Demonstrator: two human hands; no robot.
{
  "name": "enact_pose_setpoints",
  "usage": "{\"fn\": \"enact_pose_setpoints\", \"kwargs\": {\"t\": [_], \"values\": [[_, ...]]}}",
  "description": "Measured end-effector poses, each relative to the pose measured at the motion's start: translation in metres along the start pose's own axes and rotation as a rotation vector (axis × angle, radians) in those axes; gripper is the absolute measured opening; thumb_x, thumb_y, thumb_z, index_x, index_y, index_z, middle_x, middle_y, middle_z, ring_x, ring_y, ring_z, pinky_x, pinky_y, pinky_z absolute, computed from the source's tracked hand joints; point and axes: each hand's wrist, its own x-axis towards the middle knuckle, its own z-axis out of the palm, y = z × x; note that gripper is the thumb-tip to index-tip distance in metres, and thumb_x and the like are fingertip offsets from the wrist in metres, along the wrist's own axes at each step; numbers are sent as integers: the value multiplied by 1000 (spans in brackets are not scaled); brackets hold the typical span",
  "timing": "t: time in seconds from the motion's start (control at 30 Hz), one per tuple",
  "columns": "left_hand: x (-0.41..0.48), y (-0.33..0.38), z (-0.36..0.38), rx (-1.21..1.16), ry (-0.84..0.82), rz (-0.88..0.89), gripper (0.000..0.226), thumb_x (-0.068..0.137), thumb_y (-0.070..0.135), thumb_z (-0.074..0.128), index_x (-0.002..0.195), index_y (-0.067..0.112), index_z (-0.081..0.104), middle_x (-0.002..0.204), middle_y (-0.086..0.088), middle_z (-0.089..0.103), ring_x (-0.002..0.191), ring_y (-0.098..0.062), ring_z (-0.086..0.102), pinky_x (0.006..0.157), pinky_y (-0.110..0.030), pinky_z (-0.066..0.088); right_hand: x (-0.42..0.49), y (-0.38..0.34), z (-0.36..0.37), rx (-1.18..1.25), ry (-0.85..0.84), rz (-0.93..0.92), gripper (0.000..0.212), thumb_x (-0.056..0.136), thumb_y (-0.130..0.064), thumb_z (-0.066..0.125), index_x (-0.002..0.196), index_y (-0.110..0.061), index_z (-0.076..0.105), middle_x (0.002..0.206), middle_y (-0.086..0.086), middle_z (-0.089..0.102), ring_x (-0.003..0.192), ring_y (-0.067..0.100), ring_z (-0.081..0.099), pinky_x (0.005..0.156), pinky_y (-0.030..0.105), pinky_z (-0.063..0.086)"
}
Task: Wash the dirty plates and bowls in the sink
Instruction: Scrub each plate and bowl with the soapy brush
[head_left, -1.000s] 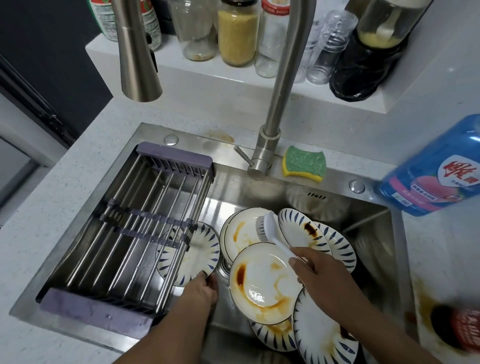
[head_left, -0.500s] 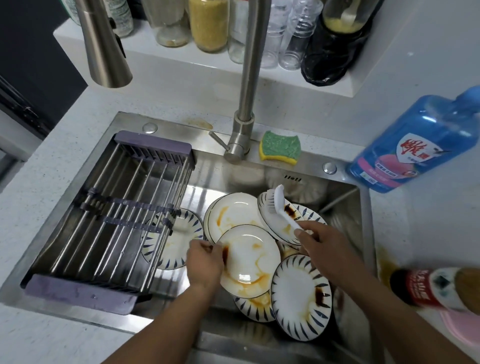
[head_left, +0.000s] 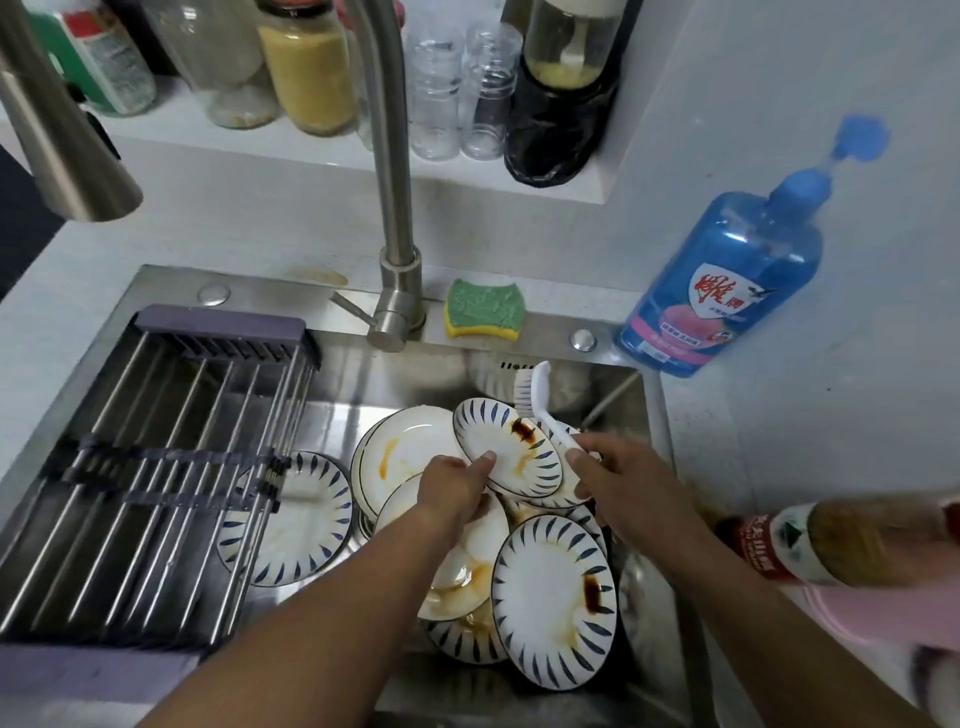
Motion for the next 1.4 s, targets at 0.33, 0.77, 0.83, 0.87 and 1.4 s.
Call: {"fn": "enact_pose_setpoints", "kwargs": {"t": [0.33,0.77,0.83,0.87,1.4], "values": [[6,16,6,-101,-30,-115,18,97,1,52,112,6,58,113,-21,66,95,-34,71,73,-43,65,0,15,-7,33,-8,81,23,103,-35,55,122,-31,68,82,-7,70,61,4,62,54,19,45],[-42,31,-23,-224,-180,-24,40,94,-9,48,124,15,56,112,-12,68,99,-33,71,70,-42,64,-4,12,-7,-573,-35,-30,25,108,-33,45,122,-27,66,86,-11,66,70,3,60,61,18,49],[-54,35,-33,-224,-239,-22,42,92,-14,47,123,13,59,113,-14,70,98,-34,72,67,-41,63,-7,3,-10,-681,-16,-48,23,107,-33,47,121,-28,65,85,-11,66,67,3,62,62,18,52],[-58,35,-36,-224,-268,-30,43,91,-16,48,123,12,60,113,-15,71,97,-35,73,67,-42,63,-7,-1,-11,-702,-6,-44,22,107,-33,47,118,-28,65,83,-12,65,66,3,61,62,18,52],[-138,61,-107,-290,-380,16,60,83,-28,42,122,16,55,119,-18,65,98,-45,69,67,-56,63,-95,-93,-24,-781,-144,-161,29,104,-37,43,122,-34,65,104,-6,69,95,15,64,84,37,55]]}}
